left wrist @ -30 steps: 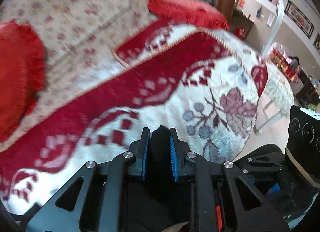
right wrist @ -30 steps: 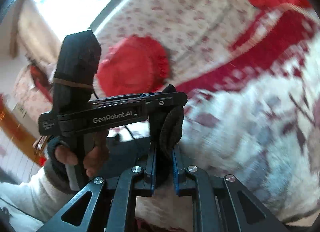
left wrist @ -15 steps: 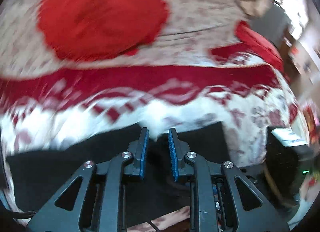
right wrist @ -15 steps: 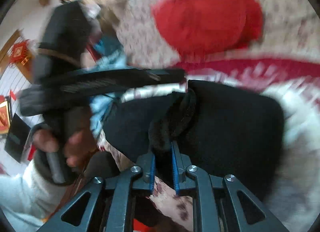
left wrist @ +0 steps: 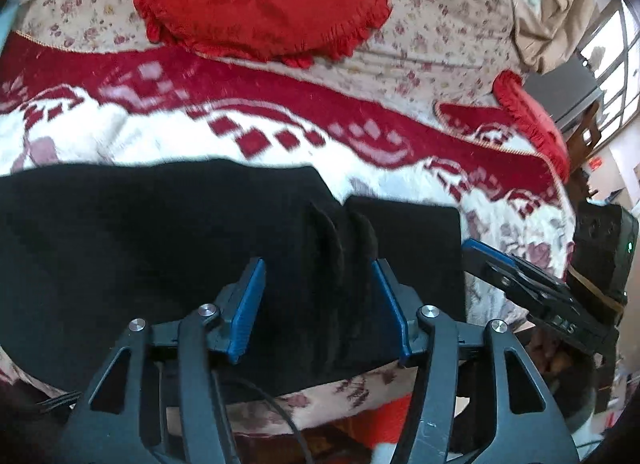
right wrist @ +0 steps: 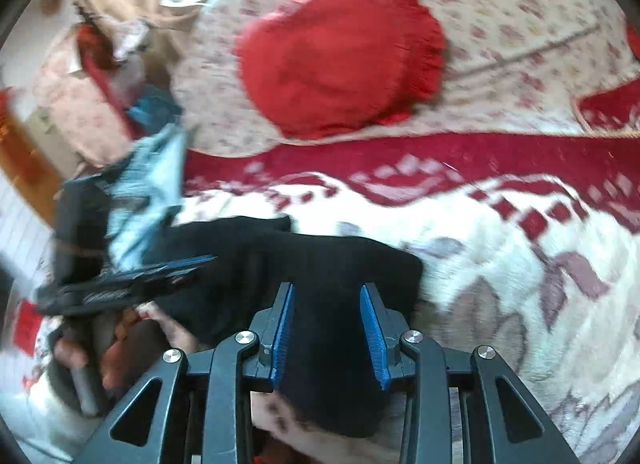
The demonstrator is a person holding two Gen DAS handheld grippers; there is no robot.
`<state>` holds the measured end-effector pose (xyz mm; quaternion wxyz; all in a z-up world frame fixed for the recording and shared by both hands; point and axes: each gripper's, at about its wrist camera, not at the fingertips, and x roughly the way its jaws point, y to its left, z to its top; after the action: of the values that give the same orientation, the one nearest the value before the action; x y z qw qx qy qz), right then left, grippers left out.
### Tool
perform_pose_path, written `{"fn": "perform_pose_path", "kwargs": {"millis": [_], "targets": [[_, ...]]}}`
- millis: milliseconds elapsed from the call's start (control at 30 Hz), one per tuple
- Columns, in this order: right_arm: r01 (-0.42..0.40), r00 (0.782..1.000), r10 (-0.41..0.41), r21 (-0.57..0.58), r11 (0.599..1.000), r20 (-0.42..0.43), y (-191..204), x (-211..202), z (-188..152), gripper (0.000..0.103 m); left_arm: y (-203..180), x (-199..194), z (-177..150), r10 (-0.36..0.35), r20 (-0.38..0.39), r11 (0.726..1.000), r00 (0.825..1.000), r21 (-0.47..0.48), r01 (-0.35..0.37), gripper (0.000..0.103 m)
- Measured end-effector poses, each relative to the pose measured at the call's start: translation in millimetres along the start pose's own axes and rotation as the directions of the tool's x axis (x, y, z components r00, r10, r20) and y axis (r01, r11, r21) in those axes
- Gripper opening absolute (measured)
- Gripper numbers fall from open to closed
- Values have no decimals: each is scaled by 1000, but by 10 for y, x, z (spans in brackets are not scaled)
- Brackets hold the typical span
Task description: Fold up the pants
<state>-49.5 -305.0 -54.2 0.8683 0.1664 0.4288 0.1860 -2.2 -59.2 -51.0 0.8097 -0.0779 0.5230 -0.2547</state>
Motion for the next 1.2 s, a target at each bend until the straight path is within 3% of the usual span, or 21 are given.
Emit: {"fn": "perform_pose_path", "kwargs": {"millis": [167, 233, 300, 467, 567, 767, 1200], "targets": [[20, 999, -20, -8, 1000, -35, -49, 135, -154, 30, -164, 244, -49, 26, -21, 1000, 999, -3, -27, 53], [20, 999, -20, -12, 1000, -29, -35, 127, -126, 30, -248, 294, -48, 73, -13, 997, 997, 38, -73, 24], [7, 1000, -7, 1, 1000, -26, -60, 84, -82, 30, -278, 270, -37, 80, -6, 995, 997, 52, -80, 16], [-4, 1000, 4, -20, 1000, -9, 46, 22, -26, 30, -147, 66, -18, 88, 43, 995, 995, 38, -90, 13], [-21, 1000, 20, -61, 998, -12, 182, 64, 2, 30, -45, 67, -52, 91, 26, 996, 995, 19, -92, 13], [10, 997, -20, -124, 992, -80, 259, 553, -45, 31, -41, 107, -150, 140, 40, 990, 989, 24, -141, 13], [14, 996, -30, -182, 983, -86, 492, 141, -105, 30, -81, -85, -168, 199, 83, 978, 977, 49, -203, 18]]}}
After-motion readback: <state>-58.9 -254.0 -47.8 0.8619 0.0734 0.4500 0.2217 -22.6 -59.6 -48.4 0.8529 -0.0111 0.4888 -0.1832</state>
